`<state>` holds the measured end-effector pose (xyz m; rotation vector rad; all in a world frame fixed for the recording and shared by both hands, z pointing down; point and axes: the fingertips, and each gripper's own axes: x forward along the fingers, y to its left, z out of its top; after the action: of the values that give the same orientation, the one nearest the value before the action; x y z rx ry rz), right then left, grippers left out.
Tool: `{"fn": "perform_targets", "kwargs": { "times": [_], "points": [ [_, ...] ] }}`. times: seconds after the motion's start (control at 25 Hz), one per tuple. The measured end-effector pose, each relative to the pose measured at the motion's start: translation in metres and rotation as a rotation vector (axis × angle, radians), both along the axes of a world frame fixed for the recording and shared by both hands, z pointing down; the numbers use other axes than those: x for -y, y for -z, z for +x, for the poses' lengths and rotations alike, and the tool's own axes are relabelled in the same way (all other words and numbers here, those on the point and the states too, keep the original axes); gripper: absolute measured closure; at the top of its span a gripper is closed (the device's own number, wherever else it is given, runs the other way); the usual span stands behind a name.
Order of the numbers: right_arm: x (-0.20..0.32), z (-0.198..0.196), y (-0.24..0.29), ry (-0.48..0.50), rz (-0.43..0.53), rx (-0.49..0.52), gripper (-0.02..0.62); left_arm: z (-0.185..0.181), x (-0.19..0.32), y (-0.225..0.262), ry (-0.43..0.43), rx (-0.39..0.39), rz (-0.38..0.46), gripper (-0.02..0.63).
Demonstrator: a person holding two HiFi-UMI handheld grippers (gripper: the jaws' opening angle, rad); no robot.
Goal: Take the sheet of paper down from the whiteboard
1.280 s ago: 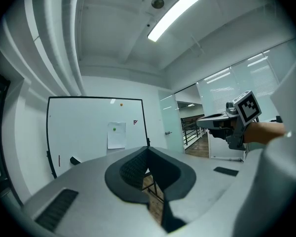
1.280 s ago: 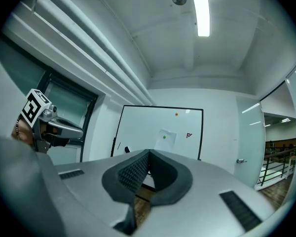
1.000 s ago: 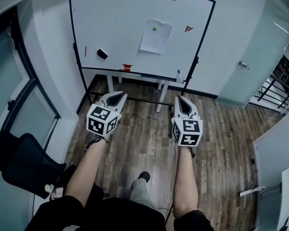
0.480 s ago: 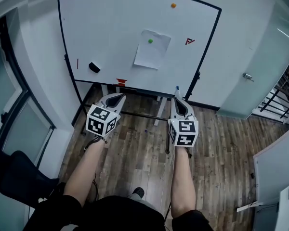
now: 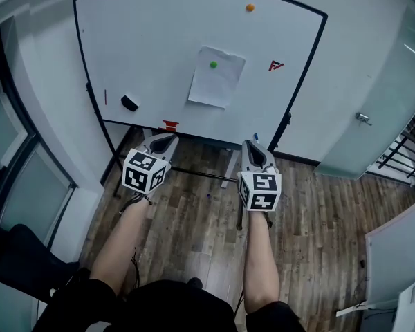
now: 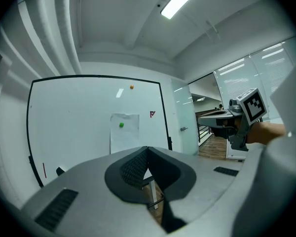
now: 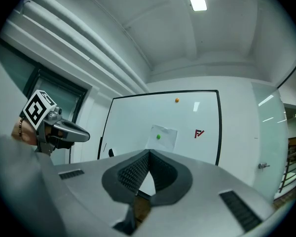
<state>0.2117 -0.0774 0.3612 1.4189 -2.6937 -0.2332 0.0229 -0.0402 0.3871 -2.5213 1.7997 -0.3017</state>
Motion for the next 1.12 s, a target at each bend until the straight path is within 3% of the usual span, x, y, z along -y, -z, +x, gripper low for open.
{"fn": "perform_targets", "kwargs": {
  "times": [0.44, 0.92, 1.12],
  "points": [
    [0.080, -0.041, -0.025, 0.006, -0.034, -0.005, 0.575, -0.036, 0.074, -0.025, -0.003, -0.001, -0.040, 0.586],
    [0.226, -0.118, -0.022, -0.076, -0.032, -0.004, 0.575, -0.104, 0.238, -0.030, -0.098, -0.035, -0.036, 0.584],
    [0.266, -0.145, -0.024, -0.112, -0.025, -0.005, 0.575, -0.131, 0.284, -0.046, -0.139, -0.050, -0.062, 0.586]
  ]
}}
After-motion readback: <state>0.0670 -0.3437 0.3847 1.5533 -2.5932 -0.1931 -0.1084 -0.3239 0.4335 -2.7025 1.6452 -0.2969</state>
